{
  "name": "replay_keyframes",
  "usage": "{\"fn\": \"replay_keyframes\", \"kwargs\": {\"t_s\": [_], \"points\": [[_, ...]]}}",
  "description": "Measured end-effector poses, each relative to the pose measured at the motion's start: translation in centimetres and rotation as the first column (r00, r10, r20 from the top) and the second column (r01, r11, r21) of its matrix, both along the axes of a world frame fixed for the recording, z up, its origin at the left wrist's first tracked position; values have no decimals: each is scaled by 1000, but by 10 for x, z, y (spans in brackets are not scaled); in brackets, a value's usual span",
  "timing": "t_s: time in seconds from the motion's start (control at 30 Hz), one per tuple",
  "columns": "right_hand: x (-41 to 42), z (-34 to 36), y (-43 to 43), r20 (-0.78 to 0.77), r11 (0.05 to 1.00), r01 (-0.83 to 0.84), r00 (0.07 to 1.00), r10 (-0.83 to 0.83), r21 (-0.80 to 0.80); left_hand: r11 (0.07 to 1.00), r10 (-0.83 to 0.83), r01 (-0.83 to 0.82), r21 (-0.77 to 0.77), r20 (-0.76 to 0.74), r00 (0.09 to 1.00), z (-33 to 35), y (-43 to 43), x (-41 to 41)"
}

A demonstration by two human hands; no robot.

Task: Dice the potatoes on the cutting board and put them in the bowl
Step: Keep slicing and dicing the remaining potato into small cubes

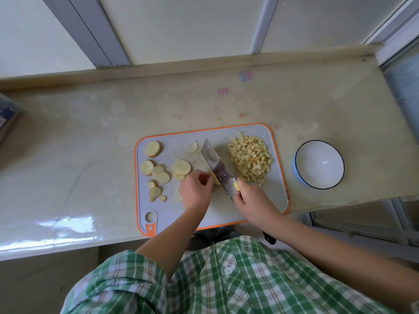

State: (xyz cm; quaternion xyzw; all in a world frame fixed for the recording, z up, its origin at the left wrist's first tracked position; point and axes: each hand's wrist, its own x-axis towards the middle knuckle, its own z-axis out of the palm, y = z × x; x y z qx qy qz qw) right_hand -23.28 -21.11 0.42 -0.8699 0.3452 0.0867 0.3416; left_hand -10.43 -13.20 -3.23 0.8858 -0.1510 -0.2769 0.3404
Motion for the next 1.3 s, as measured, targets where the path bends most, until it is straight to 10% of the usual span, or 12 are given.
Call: {"fn": "replay_keyframes", "kwargs": {"t_s": [0.77, 1.3], "points": [[3, -23, 9, 48, 994, 105, 993, -105, 12, 1000, 11, -11, 3, -45, 999, -3, -3, 1], [-27, -19, -10, 20, 990, 135, 991, -136, 41, 998, 55, -60, 20, 181, 982, -1, 21, 18]]}}
